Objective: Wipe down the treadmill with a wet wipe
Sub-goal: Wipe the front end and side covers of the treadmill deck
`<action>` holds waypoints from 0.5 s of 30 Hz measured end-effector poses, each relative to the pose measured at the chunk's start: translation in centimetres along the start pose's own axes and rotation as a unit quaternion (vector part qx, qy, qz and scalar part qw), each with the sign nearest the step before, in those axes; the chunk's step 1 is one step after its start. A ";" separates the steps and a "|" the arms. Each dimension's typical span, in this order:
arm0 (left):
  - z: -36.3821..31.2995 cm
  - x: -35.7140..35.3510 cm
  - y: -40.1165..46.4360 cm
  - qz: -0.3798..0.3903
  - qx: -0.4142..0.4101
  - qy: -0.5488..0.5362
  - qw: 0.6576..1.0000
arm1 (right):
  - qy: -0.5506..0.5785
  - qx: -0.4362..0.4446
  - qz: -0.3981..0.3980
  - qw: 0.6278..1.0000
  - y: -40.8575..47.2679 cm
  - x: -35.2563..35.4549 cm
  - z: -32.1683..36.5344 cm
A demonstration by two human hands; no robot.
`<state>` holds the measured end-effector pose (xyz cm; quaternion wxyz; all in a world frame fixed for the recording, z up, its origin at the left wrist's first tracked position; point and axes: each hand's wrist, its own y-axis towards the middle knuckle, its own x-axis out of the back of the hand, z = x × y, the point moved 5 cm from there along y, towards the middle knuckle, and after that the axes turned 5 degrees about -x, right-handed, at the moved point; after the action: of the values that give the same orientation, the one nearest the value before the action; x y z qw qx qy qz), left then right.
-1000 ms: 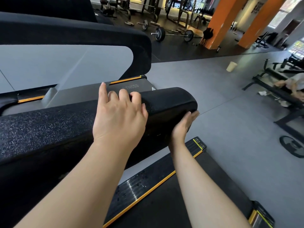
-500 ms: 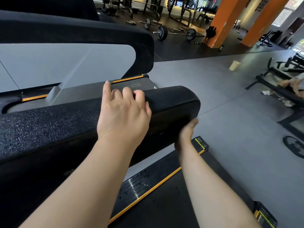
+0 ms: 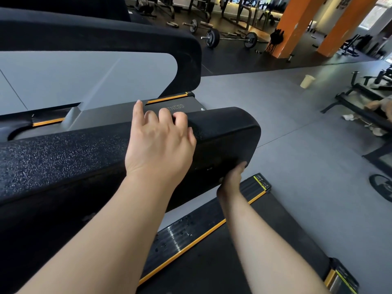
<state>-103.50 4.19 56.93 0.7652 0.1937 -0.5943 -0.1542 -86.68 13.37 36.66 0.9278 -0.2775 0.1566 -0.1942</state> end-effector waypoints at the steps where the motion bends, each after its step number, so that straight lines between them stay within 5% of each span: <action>1: 0.0 -0.1 0.0 -0.001 0.000 0.002 1.000 | -0.006 0.005 0.000 1.000 -1.2 -0.1 -0.7; 5: 0.1 0.0 0.0 -0.008 -0.001 0.002 1.000 | -0.014 0.057 0.013 0.998 -2.3 -1.0 -0.3; 15: 0.2 0.0 0.0 -0.021 0.004 -0.007 1.000 | 0.049 -0.048 0.005 0.998 -2.1 -0.4 -1.5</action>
<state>-103.67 4.12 56.98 0.7568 0.2086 -0.5959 -0.1690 -88.20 11.22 36.72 0.9057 -0.3109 0.2121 -0.1949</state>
